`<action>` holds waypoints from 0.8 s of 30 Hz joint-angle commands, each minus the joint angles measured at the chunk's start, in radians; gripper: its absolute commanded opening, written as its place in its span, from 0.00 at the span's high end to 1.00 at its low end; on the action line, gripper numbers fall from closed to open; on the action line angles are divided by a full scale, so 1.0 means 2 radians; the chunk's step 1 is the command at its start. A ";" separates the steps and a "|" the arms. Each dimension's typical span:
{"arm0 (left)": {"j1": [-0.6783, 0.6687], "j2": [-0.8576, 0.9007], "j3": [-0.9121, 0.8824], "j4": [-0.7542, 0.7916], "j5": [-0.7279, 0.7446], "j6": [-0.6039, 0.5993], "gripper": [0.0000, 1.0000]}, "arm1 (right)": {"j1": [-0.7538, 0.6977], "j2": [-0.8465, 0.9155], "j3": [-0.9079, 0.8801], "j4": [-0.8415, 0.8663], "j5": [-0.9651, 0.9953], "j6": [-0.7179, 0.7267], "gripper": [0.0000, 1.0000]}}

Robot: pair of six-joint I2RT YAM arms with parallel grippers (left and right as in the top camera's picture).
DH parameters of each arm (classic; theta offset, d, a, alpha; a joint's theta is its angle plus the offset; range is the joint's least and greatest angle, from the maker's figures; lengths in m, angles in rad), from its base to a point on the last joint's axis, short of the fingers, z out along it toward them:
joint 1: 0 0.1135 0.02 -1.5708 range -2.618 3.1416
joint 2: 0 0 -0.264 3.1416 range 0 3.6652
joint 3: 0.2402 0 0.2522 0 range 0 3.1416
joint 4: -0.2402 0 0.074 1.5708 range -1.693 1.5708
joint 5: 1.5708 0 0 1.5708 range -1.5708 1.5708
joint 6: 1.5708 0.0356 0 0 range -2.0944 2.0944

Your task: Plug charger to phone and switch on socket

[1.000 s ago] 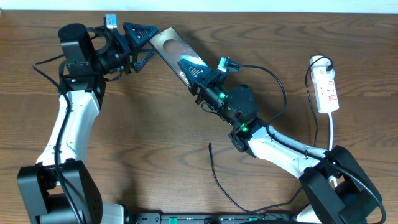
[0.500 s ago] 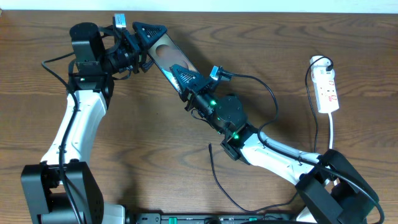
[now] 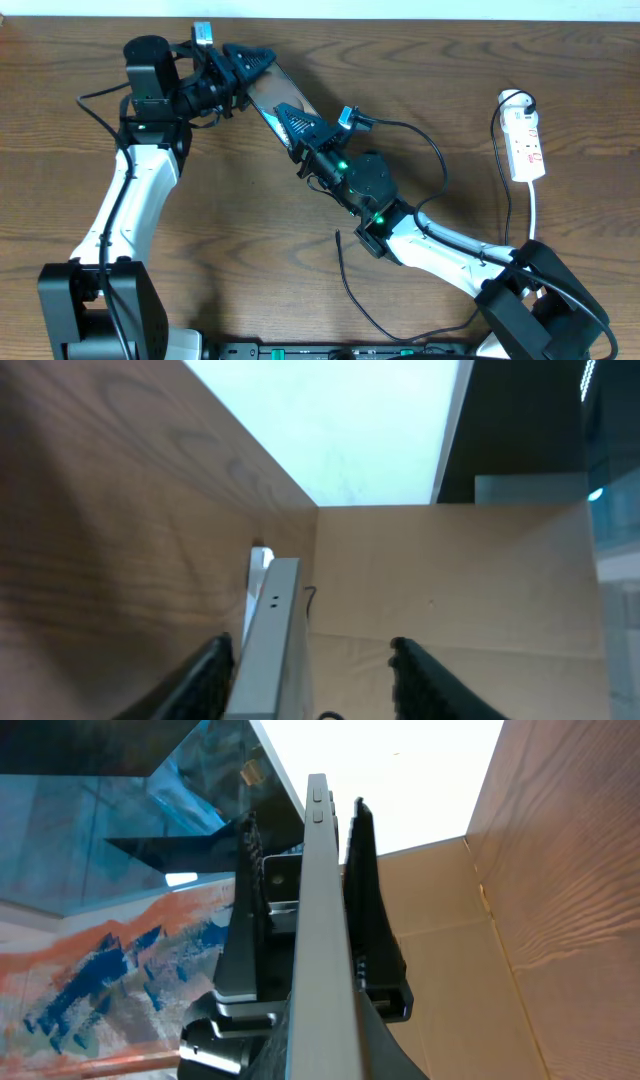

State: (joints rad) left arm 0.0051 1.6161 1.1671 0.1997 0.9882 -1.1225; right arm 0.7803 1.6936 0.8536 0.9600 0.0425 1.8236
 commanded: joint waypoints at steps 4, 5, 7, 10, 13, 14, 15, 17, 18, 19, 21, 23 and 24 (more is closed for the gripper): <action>-0.003 -0.009 0.005 0.002 -0.003 0.007 0.74 | 0.006 -0.004 0.005 0.008 0.010 0.001 0.99; -0.003 -0.009 0.005 0.002 -0.003 0.007 0.75 | 0.006 -0.004 0.005 0.008 0.010 0.001 0.99; -0.003 -0.009 0.005 0.002 -0.003 0.007 0.76 | 0.006 -0.004 0.005 0.008 0.010 0.001 0.99; -0.005 -0.009 0.005 0.002 -0.003 0.013 0.81 | 0.006 -0.004 0.005 0.008 0.010 0.001 0.99; -0.009 -0.009 0.005 0.002 -0.002 0.031 0.90 | 0.006 -0.004 0.005 0.008 0.010 0.001 0.99; -0.011 -0.009 0.005 0.002 -0.003 0.037 0.91 | 0.006 -0.004 0.005 0.008 0.010 0.001 0.99; -0.012 -0.009 0.005 0.002 -0.003 0.037 0.92 | 0.006 -0.004 0.005 0.008 0.010 0.001 0.99; -0.015 -0.009 0.004 0.002 -0.003 0.037 0.92 | 0.006 -0.004 0.005 0.008 0.010 0.001 0.99; -0.015 -0.009 0.004 0.002 -0.003 0.037 0.92 | 0.006 -0.004 0.005 0.008 0.010 0.001 0.99; -0.015 -0.009 0.004 0.002 -0.003 0.037 0.92 | 0.006 -0.004 0.005 0.008 0.010 0.001 0.99; -0.014 -0.009 0.004 0.002 -0.003 0.037 0.92 | 0.006 -0.004 0.005 0.008 0.010 0.001 0.99; -0.014 -0.009 0.004 0.002 -0.003 0.037 0.93 | 0.006 -0.004 0.005 0.008 0.010 0.001 0.99; -0.014 -0.009 0.004 0.002 -0.003 0.037 0.93 | 0.006 -0.004 0.005 0.008 0.009 0.001 0.99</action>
State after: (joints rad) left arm -0.0078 1.6165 1.1671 0.1947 0.9680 -1.0996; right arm 0.7811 1.6936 0.8536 0.9726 0.0559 1.8416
